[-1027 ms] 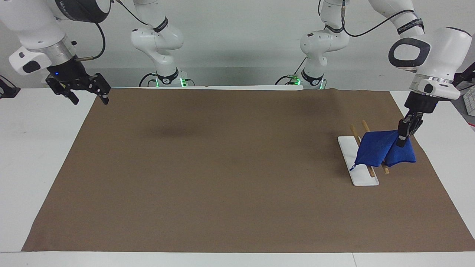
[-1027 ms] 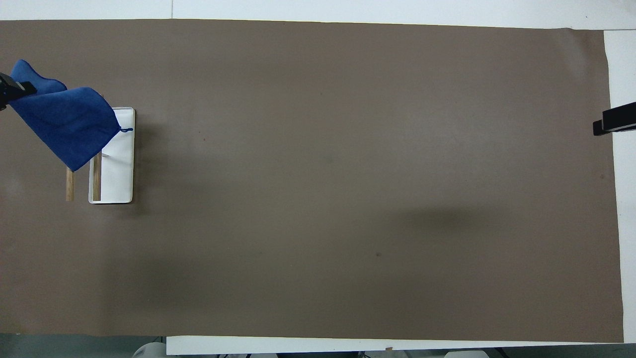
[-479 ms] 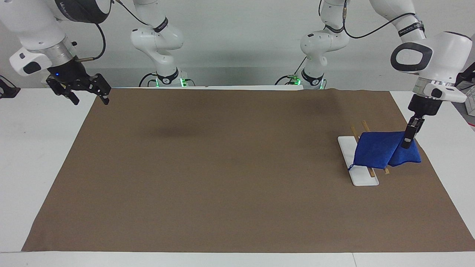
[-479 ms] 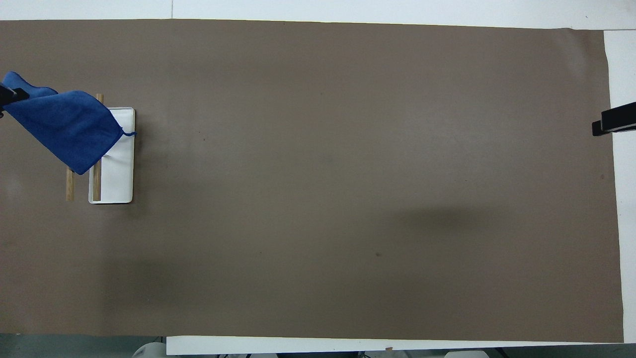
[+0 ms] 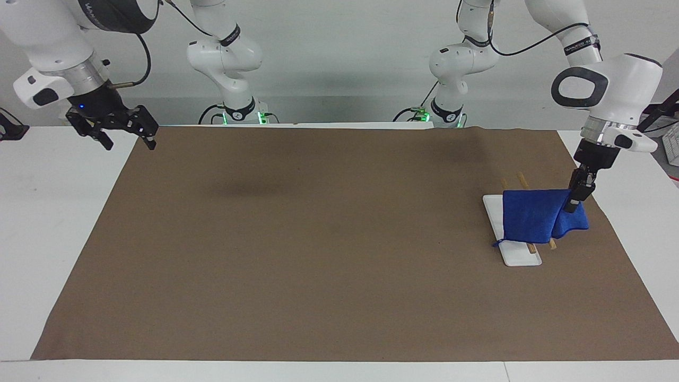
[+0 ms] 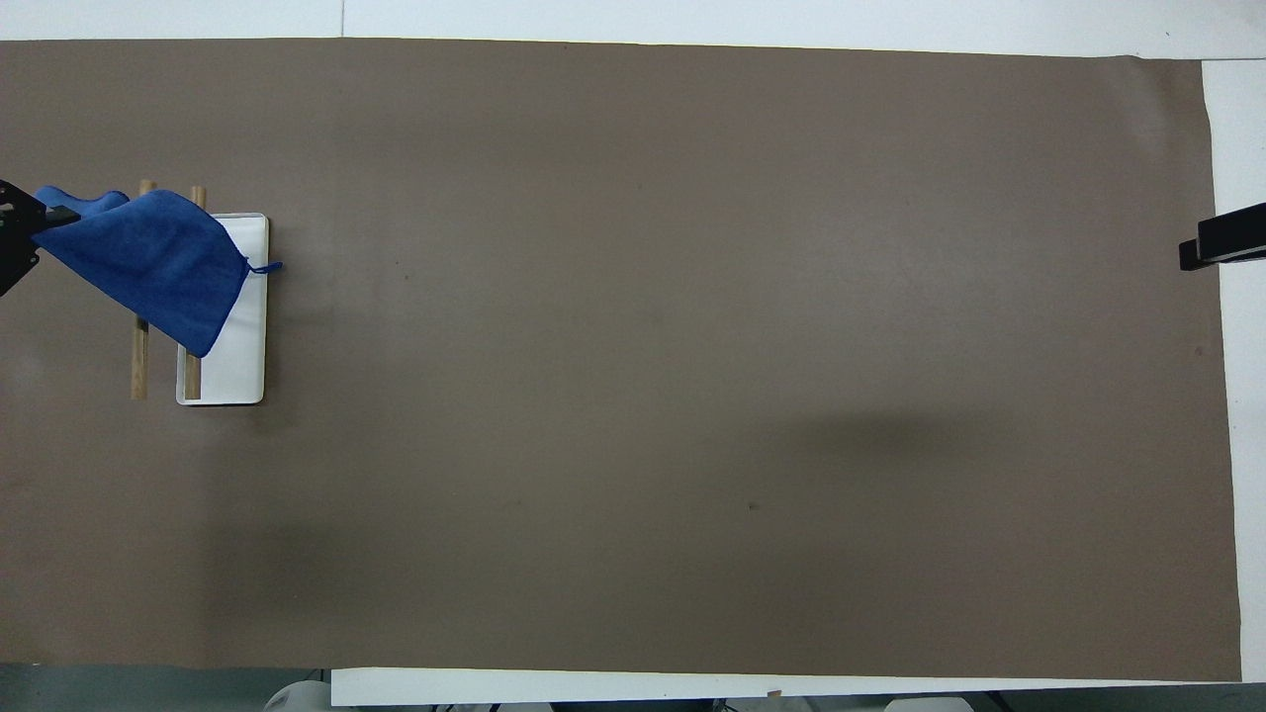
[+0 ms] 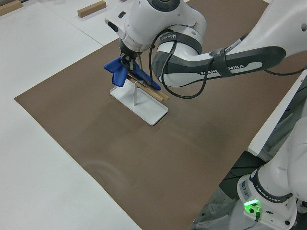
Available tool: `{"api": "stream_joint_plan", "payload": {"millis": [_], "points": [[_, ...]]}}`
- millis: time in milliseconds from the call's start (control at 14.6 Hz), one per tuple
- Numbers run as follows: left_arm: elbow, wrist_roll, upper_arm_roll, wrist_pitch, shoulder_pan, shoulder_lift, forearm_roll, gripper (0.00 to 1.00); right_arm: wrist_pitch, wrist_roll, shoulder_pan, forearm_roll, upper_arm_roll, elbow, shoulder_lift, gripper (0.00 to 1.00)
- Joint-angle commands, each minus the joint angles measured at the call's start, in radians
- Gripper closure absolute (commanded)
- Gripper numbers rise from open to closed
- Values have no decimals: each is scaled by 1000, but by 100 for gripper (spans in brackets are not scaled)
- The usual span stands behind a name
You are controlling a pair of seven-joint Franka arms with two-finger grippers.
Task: Right arm passes towel to left arm to hang
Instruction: 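Lower the towel onto the wooden rods with the left gripper, then open the left gripper and release the towel on the rods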
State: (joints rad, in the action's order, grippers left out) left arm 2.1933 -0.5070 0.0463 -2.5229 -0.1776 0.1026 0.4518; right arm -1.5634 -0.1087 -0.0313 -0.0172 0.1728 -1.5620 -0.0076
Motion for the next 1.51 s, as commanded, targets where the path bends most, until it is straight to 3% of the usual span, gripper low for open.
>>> {"api": "stream_joint_plan", "payload": {"millis": [0, 137, 274, 342, 411, 616, 890, 1164, 1438], "points": [[89, -47, 4, -20, -16, 64, -10, 100, 14, 11, 1, 11, 4, 8, -3, 0], [112, -56, 4, -25, -36, 72, -12, 94, 11, 14, 1, 11, 1, 7, -3, 0], [102, -50, 4, -22, -39, 66, -12, 63, 9, 12, 5, 11, -1, 3, -5, 0], [95, -50, 4, -20, -39, 63, -12, 37, 9, 12, 4, 11, -1, 3, -5, 0], [92, -48, 4, -16, -39, 62, -12, 1, 9, 12, 1, 11, -3, 5, -5, 0], [53, -38, 4, -1, -83, 51, -65, 0, 9, 12, 1, 10, -3, 3, -5, 0], [-166, -36, 4, 195, -108, -41, -248, 0, 14, 12, 1, 6, -4, 5, -5, 0], [-309, -28, 7, 346, -94, -93, -385, 0, 11, 17, -1, 5, -4, 2, -6, 0], [-447, 169, 17, 671, -16, -90, -441, 0, 8, 17, 8, 5, -4, -38, -26, 0]]}}
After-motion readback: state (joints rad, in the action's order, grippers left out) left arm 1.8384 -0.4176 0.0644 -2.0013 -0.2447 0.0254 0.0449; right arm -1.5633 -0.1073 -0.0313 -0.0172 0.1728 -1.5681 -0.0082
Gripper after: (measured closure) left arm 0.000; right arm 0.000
